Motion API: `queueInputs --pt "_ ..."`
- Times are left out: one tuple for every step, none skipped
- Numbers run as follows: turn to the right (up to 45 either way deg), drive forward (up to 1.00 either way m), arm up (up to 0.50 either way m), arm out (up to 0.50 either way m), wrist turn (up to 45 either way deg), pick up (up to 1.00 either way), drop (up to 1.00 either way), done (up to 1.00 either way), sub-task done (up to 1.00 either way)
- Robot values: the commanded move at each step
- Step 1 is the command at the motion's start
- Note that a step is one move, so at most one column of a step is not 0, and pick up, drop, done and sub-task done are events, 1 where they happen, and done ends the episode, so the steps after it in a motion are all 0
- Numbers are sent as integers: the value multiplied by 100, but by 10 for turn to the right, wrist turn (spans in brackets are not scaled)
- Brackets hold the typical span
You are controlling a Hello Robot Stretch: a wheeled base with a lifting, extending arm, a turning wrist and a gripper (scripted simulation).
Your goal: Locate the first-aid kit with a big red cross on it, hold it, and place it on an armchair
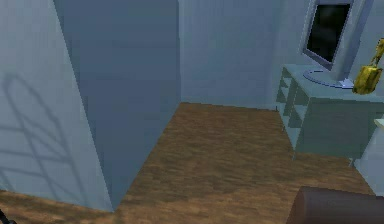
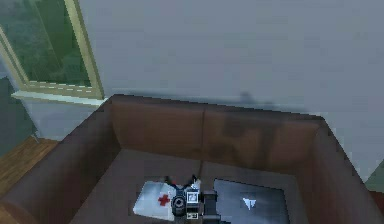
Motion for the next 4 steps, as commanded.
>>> queueInputs --pt "0 0 -30 0 0 0 0 0 0" --pt "0 0 0 0 0 100 0 0 0" --pt "0 0 10 0 0 0 0 0 0" --pt "0 0 50 0 0 0 0 0 0"
